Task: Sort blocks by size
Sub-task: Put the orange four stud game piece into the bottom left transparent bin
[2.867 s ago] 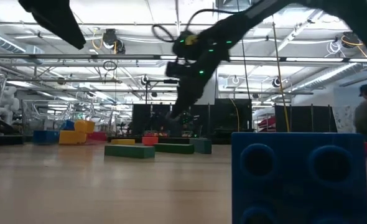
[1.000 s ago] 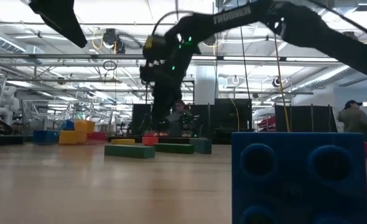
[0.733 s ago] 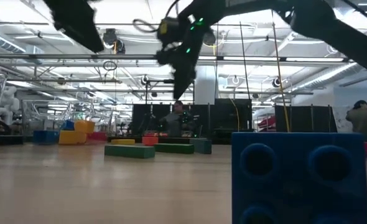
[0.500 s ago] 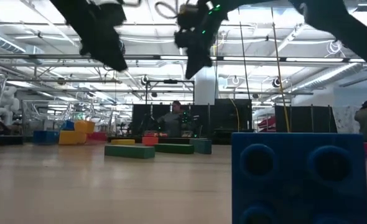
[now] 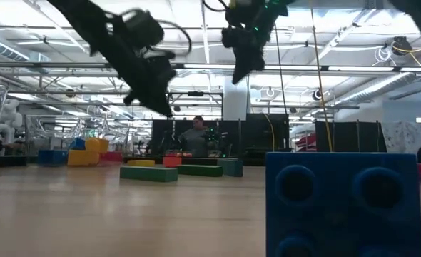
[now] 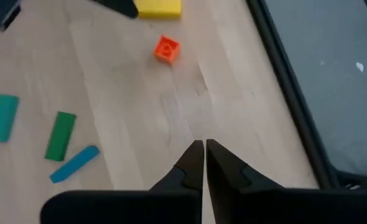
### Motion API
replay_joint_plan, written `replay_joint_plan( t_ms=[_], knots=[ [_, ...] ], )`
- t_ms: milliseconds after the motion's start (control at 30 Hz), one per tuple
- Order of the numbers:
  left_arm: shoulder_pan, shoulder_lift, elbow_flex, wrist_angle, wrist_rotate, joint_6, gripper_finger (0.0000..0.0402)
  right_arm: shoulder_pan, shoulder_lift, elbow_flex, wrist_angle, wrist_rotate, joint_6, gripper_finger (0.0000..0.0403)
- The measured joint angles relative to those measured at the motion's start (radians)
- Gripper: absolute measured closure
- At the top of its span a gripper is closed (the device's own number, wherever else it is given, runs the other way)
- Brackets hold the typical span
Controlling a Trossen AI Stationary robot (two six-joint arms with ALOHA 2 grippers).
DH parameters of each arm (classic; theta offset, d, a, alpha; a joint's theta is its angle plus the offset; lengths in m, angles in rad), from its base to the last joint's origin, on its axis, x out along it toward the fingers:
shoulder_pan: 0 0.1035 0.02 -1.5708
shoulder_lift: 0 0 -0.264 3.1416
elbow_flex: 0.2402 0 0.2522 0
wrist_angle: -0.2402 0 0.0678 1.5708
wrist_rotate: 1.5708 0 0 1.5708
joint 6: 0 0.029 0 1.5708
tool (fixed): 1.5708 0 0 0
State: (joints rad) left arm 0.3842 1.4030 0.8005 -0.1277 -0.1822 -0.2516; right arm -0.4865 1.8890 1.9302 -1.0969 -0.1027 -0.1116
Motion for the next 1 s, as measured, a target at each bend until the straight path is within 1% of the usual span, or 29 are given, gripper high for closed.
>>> replay_joint_plan(
  t_ms=[233,333,433,533,667,867,1000],
  knots=[
    [0.063,0.137,0.011,0.001,0.007,-0.002,0.0394,-0.013,-0.217,-0.46,0.311,-0.003,0.073,0.0402],
    [0.079,0.173,0.011,0.011,0.016,-0.002,0.0394,-0.009,-0.281,-0.609,0.409,-0.004,0.114,0.0403],
    [0.098,0.206,0.013,0.045,0.042,-0.002,0.0394,0.0,-0.324,-0.717,0.472,-0.008,0.138,0.0403],
    [0.113,0.243,0.025,0.054,0.055,-0.002,0.0393,0.004,-0.334,-0.783,0.51,-0.009,0.157,0.0403],
    [0.125,0.286,0.048,0.055,0.072,0.004,0.0393,0.005,-0.333,-0.826,0.556,-0.008,0.161,0.0403],
    [0.126,0.33,0.085,0.048,0.082,0.026,0.0393,0.011,-0.334,-0.832,0.585,-0.008,0.164,0.0403],
    [0.125,0.353,0.096,0.048,0.123,0.025,0.0393,0.018,-0.334,-0.832,0.594,-0.008,0.163,0.0403]
  ],
)
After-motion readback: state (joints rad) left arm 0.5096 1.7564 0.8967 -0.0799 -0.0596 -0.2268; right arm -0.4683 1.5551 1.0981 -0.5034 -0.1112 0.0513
